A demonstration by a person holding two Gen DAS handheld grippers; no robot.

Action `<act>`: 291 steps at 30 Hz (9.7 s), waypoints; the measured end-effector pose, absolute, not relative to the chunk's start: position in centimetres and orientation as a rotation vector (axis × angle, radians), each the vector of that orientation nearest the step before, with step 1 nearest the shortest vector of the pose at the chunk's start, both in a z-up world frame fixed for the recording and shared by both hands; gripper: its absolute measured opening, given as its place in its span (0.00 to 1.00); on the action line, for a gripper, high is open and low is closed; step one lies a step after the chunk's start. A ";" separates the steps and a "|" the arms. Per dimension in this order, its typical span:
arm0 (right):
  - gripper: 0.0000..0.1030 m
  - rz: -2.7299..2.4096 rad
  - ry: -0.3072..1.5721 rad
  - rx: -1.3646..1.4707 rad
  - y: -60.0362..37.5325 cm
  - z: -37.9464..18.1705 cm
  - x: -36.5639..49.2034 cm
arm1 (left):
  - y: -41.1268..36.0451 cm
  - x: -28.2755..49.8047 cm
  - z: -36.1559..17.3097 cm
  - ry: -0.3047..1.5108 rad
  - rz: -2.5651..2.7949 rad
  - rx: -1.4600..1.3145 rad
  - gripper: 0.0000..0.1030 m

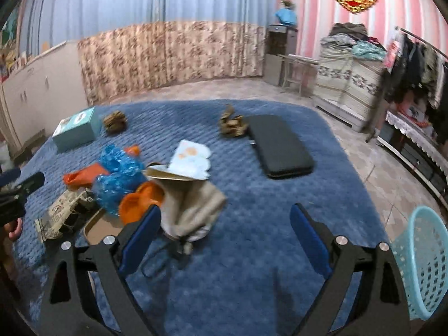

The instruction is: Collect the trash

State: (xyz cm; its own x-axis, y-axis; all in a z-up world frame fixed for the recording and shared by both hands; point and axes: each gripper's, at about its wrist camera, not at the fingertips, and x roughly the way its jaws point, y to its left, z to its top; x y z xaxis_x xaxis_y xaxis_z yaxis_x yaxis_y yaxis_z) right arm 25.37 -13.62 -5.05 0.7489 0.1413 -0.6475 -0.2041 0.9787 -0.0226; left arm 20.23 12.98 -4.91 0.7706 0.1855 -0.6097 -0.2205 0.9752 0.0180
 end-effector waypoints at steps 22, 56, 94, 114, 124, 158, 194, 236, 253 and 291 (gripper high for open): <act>0.10 0.163 0.741 0.006 -20.5 -4.0 26.5 | 7.9 23.6 -4.2 0.688 0.104 -0.071 0.94; 0.09 -0.107 0.567 0.174 -37.7 0.0 21.0 | -6.5 25.3 2.4 0.534 -0.130 0.019 0.16; 0.09 -0.569 0.580 0.329 -56.4 -3.0 14.1 | -42.4 23.3 -4.2 0.557 -0.725 0.235 0.65; 0.16 -0.556 0.648 0.273 -53.5 -3.9 17.8 | -32.2 26.1 -1.8 0.499 -0.462 0.152 0.92; 0.82 -0.553 0.627 0.228 -51.3 -3.0 18.2 | -27.3 26.0 -0.3 0.500 -0.400 0.116 0.95; 0.92 -0.258 0.558 0.131 -35.0 -1.2 21.3 | 0.9 21.9 -2.6 0.609 0.050 0.016 0.95; 0.92 0.048 0.769 -0.221 -17.6 -7.9 29.4 | 8.9 21.0 -4.7 0.690 0.049 0.018 0.05; 0.68 0.404 0.844 0.009 -17.7 -8.1 33.4 | 11.0 21.9 -0.4 0.588 0.074 -0.020 0.05; 0.52 0.320 0.772 -0.083 -19.1 -6.5 29.8 | 8.8 23.6 -2.0 0.625 0.089 -0.035 0.05; 0.69 0.147 0.836 -0.212 -26.8 -8.2 38.3 | 0.5 27.8 -0.7 0.605 -0.016 0.016 0.05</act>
